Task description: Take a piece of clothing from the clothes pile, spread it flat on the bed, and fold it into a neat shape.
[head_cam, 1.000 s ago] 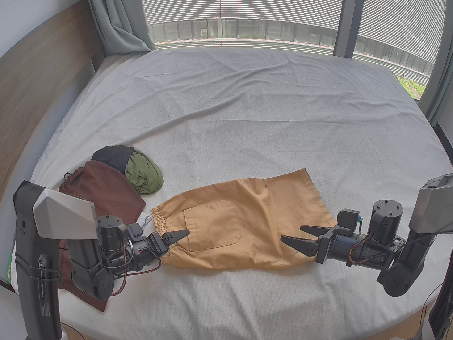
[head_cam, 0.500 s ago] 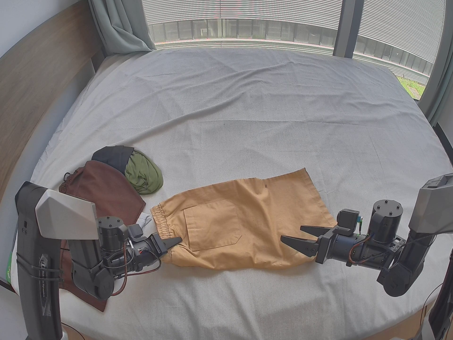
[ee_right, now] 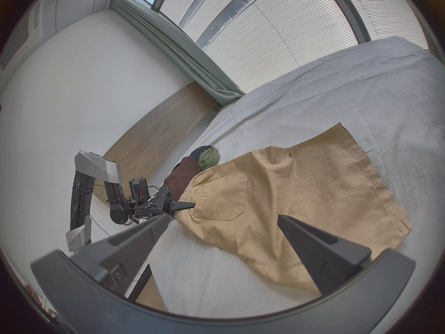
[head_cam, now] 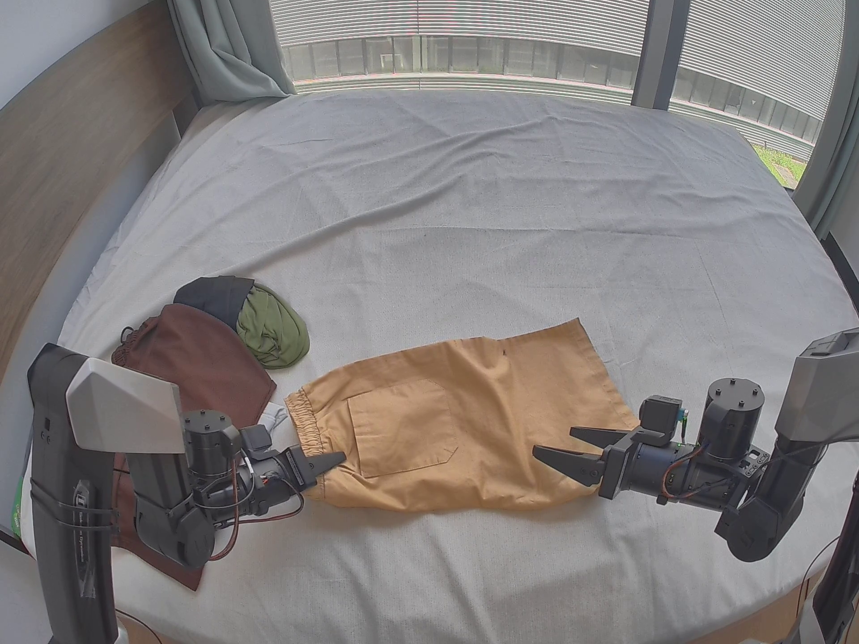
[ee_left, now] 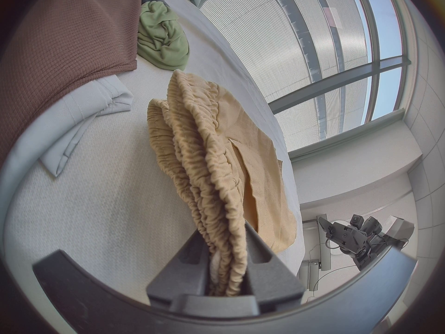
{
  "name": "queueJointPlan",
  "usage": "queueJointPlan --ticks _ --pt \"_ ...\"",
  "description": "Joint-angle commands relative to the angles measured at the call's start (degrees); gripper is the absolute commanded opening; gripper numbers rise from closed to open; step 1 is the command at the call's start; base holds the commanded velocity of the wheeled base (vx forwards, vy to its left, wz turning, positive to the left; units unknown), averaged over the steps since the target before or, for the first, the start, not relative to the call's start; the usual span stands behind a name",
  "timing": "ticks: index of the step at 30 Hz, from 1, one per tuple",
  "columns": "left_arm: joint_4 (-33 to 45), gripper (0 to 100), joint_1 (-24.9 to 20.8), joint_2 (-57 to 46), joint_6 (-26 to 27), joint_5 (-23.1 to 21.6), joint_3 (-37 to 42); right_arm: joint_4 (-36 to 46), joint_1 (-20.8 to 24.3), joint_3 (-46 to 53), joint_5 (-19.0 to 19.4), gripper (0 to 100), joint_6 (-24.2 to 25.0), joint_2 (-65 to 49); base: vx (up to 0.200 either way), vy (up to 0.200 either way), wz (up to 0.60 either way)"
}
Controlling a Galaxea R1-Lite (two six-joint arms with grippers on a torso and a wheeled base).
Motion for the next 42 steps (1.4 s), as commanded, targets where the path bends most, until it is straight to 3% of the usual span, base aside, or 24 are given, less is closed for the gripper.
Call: queueJointPlan --ticks 1,4,20,42 --pt "-0.03 0 0.73 -0.19 2.21 0.04 0.05 -0.03 -0.15 0.00 0.03 100 0.01 0.04 0.000 0.000 0.00" --pt "-0.03 0 1.52 -0.72 4.23 -0.23 -0.04 -0.03 -0.15 0.00 0.03 100 0.01 0.04 0.000 0.000 0.00" --pt "0.06 0 3.63 -4.14 4.32 -1.46 0.75 -0.03 -0.23 0.00 0.03 100 0.01 0.04 0.000 0.000 0.00" --pt "0.06 0 8.11 -6.96 4.32 -8.05 2.60 -0.03 -0.32 0.00 0.03 100 0.01 0.04 0.000 0.000 0.00"
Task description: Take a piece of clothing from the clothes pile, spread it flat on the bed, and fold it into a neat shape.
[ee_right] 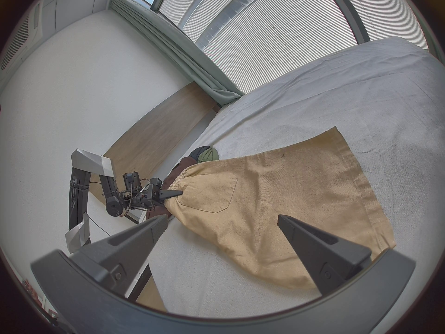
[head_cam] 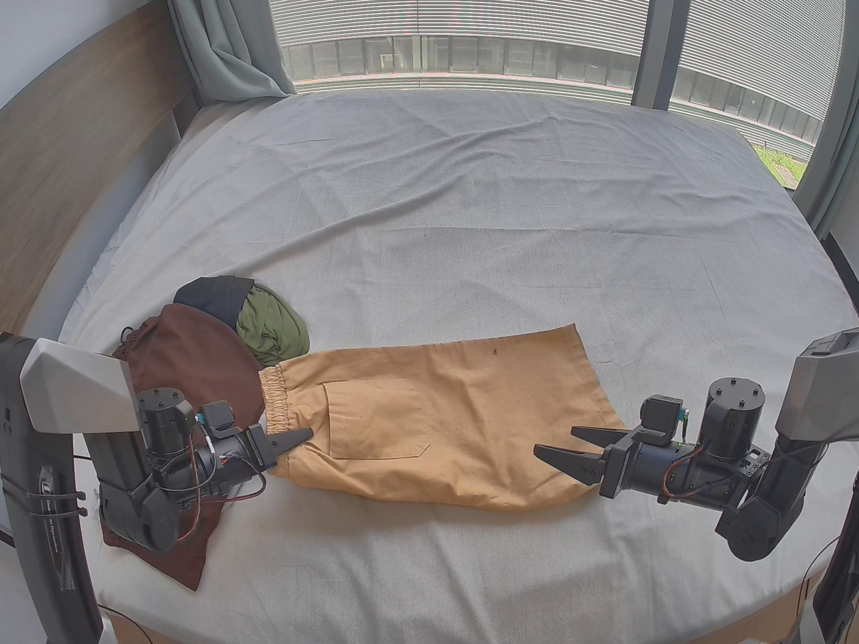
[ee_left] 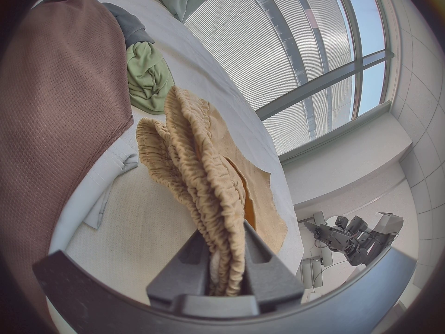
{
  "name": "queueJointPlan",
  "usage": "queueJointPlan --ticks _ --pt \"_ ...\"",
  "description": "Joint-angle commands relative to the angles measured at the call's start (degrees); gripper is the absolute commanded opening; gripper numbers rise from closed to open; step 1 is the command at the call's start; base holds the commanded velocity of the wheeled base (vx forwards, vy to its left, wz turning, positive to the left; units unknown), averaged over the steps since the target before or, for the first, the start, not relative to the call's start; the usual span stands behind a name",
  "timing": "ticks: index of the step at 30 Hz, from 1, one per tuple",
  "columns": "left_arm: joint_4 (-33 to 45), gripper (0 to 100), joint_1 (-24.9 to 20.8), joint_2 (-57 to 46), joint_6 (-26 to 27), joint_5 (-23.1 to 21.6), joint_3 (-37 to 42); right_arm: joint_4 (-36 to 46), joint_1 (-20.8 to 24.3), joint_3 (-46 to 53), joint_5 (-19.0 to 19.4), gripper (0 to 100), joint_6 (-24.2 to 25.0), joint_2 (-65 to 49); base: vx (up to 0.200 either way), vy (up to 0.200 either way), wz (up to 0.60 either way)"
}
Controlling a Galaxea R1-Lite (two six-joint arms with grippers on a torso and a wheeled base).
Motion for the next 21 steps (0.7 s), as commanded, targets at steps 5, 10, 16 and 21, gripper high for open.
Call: queueJointPlan --ticks 5,10,16,21 --pt "-0.01 0 2.43 -2.33 -0.01 -3.47 1.41 -0.03 -0.05 0.00 0.03 100 -0.02 0.04 0.000 0.000 0.00" --pt "-0.01 0 3.57 -2.24 -0.27 -4.71 1.41 -0.12 -0.14 0.44 0.12 100 -0.02 -0.31 0.000 0.000 0.00" --pt "-0.01 0 4.37 -2.77 -0.18 -5.06 1.41 -0.12 -0.23 0.61 0.12 100 -0.02 -0.22 0.000 0.000 0.00" --pt "-0.01 0 5.68 -2.85 0.08 -7.61 2.02 -0.12 -0.23 0.61 0.12 100 -0.02 -0.31 0.000 0.000 0.00"
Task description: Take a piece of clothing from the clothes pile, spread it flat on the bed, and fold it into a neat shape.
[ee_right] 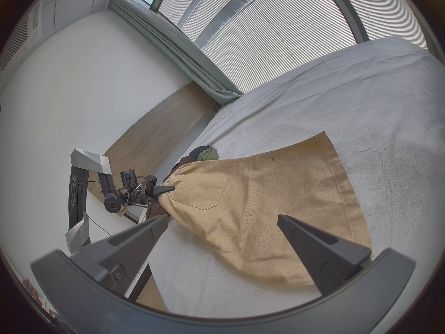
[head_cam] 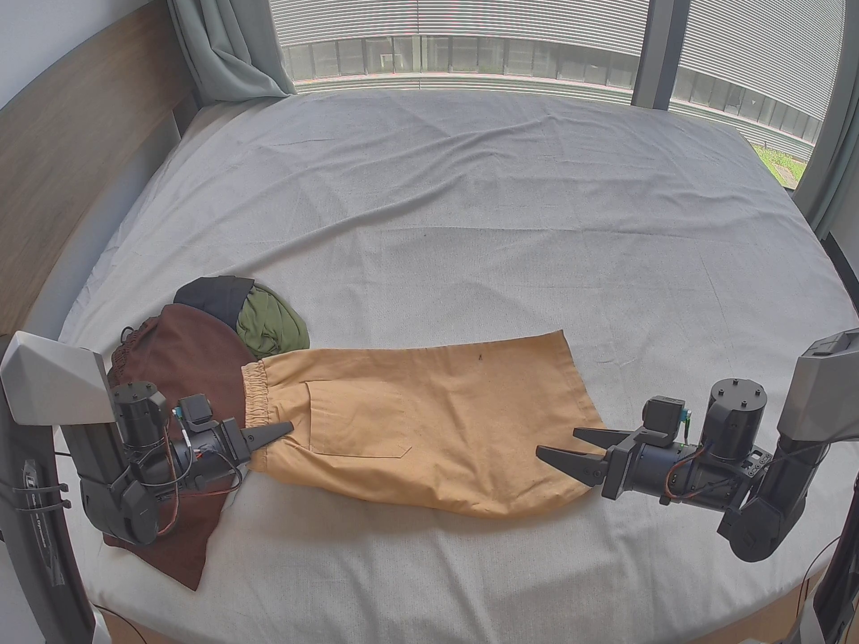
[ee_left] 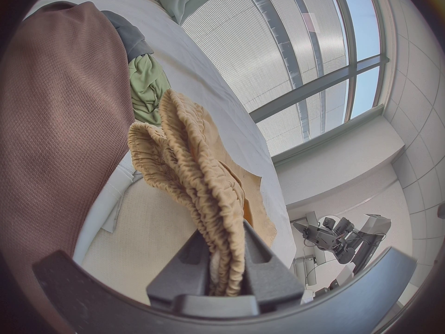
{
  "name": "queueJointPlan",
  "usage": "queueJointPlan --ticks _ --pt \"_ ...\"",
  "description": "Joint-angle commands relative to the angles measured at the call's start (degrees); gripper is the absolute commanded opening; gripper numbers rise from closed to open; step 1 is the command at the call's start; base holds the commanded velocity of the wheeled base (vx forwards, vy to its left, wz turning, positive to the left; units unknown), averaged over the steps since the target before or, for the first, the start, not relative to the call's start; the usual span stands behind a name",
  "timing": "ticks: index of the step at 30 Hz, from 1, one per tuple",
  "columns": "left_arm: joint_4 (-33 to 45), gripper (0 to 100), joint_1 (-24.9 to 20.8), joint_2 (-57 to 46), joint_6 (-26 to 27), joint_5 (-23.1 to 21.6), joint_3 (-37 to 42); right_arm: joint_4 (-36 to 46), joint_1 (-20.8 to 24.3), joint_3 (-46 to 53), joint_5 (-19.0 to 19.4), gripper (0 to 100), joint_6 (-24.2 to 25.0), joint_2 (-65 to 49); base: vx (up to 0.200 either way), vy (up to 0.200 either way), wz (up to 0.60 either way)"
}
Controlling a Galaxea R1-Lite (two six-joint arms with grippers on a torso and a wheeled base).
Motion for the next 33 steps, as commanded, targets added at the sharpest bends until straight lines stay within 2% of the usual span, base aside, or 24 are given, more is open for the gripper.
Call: queueJointPlan --ticks 1,8,14,23,33 --pt "-0.01 0 0.92 -0.23 0.06 -0.94 0.47 -0.01 -0.01 0.00 0.03 100 0.01 -0.07 0.000 0.000 0.00" --pt "-0.01 0 3.29 -0.67 0.06 -4.11 0.65 -0.01 0.08 0.00 0.03 100 0.01 0.20 0.000 0.000 0.00" --pt "-0.01 0 4.70 -0.67 0.06 -4.46 0.56 -0.01 0.08 0.00 0.03 100 0.01 0.11 0.000 0.000 0.00" --pt "-0.01 0 4.79 -0.67 0.15 -4.46 0.56 -0.01 0.08 0.00 0.03 100 0.01 0.20 0.000 0.000 0.00" --pt "-0.01 0 1.97 -0.85 3.57 -3.67 1.09 -0.01 0.08 0.00 0.03 100 0.01 0.11 0.000 0.000 0.00"
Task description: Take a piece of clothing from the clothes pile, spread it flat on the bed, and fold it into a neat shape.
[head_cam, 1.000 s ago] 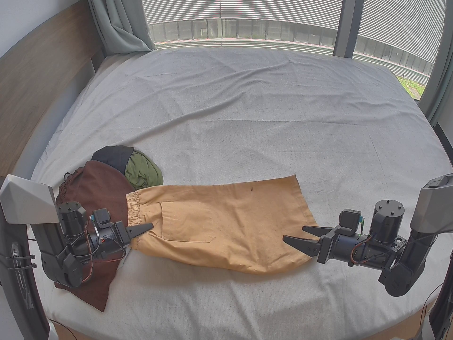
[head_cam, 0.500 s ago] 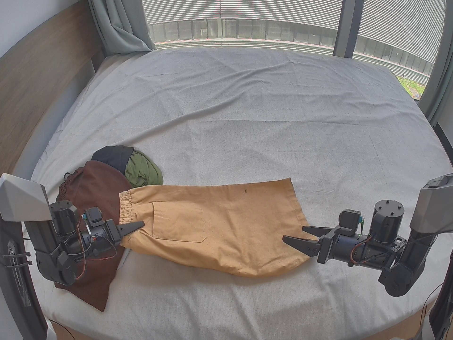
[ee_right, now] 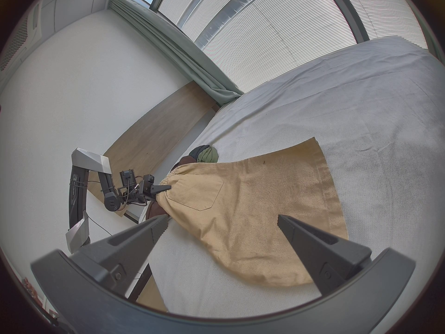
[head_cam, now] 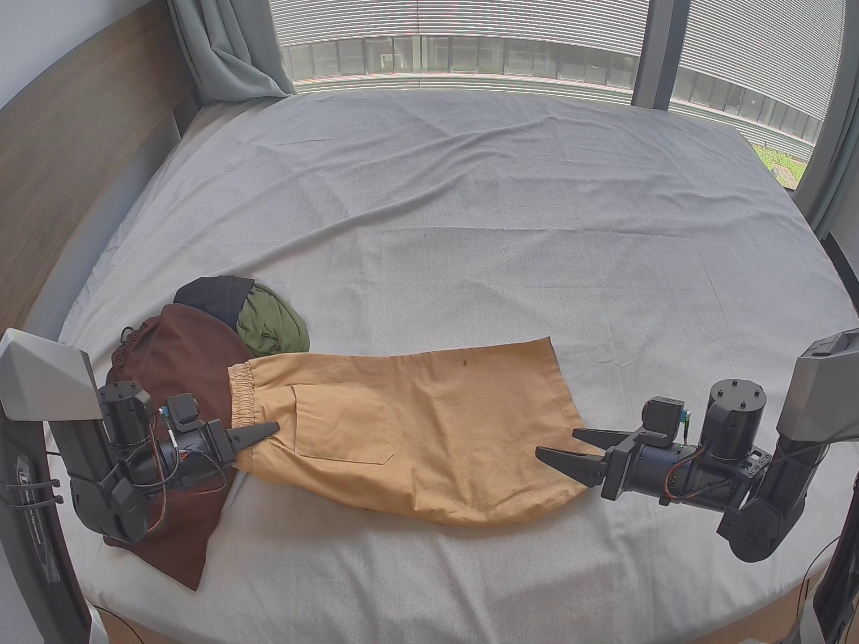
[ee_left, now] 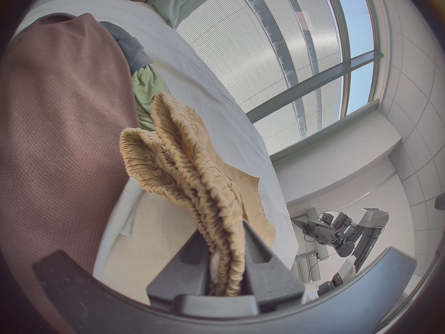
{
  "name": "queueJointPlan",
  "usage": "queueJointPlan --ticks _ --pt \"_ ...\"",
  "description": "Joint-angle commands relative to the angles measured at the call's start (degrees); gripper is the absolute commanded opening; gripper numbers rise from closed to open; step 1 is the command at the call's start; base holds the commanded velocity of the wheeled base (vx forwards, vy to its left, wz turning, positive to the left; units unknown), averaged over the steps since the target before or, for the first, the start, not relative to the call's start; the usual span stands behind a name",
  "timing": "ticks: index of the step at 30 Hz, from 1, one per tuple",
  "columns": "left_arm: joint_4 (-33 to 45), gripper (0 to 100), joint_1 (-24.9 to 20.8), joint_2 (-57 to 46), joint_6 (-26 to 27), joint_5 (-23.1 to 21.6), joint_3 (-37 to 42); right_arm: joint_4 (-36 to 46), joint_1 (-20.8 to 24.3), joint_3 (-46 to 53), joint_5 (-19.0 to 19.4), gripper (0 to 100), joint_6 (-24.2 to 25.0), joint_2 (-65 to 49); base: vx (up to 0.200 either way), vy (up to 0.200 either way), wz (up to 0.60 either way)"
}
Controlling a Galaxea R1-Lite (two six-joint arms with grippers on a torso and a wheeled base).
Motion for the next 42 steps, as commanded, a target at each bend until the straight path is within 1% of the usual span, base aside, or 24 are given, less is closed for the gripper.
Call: queueJointPlan --ticks 1,13,22,27,32,38,42 --pt "-0.04 0 -1.20 -0.15 0.21 0.26 0.15 -0.03 0.03 0.00 0.01 100 0.01 -0.03 0.000 0.000 0.00" --pt "0.05 0 -4.54 -3.41 0.12 1.05 0.68 -0.03 0.03 0.00 0.01 100 0.01 -0.03 0.000 0.000 0.00" --pt "0.05 0 -7.79 -3.32 0.03 4.30 0.33 -0.03 -0.06 0.00 0.01 100 -0.08 -0.20 0.000 0.000 0.00" --pt "0.05 0 -9.63 -3.05 0.12 4.39 0.15 -0.03 -0.06 0.00 0.01 100 -0.08 -0.20 0.000 0.000 0.00" --pt "0.05 0 -10.42 -3.14 0.21 4.39 0.06 -0.03 -0.06 0.00 0.01 100 0.01 -0.20 0.000 0.000 0.00" --pt "-0.04 0 -12.80 -3.23 0.38 4.48 -0.29 -0.03 -0.06 0.00 0.01 100 -0.08 -0.29 0.000 0.000 0.00" --pt "0.05 0 -14.12 -3.05 0.38 4.65 -1.70 -0.03 0.03 0.00 0.01 100 -0.08 -0.20 0.000 0.000 0.00"
